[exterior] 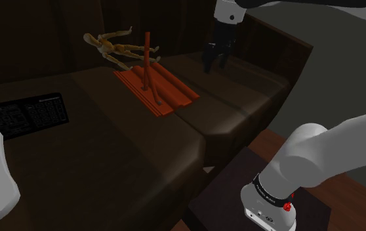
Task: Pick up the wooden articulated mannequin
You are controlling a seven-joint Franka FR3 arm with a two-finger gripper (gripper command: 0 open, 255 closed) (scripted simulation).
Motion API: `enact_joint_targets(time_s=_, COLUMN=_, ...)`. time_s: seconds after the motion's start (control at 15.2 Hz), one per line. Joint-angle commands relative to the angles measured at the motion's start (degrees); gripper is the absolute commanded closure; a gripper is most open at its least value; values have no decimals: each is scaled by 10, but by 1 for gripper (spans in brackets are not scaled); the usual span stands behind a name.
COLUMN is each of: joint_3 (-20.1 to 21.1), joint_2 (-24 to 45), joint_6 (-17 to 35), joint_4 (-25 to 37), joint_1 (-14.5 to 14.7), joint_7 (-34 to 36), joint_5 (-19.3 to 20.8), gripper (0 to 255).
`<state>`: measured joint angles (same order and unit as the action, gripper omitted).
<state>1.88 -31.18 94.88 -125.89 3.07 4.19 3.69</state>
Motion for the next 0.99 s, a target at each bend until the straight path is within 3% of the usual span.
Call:
enact_joint_targets(time_s=0.0, joint_3=0, joint_2=38, joint_6=29, joint_4=19, joint_1=8, joint_7=-14, joint_5=-5, gripper=0)
enact_joint_targets(time_s=0.92, joint_3=36, joint_2=265, joint_6=133, joint_4=205, joint_1=61, joint_7=-86, joint_5=-40, gripper=0)
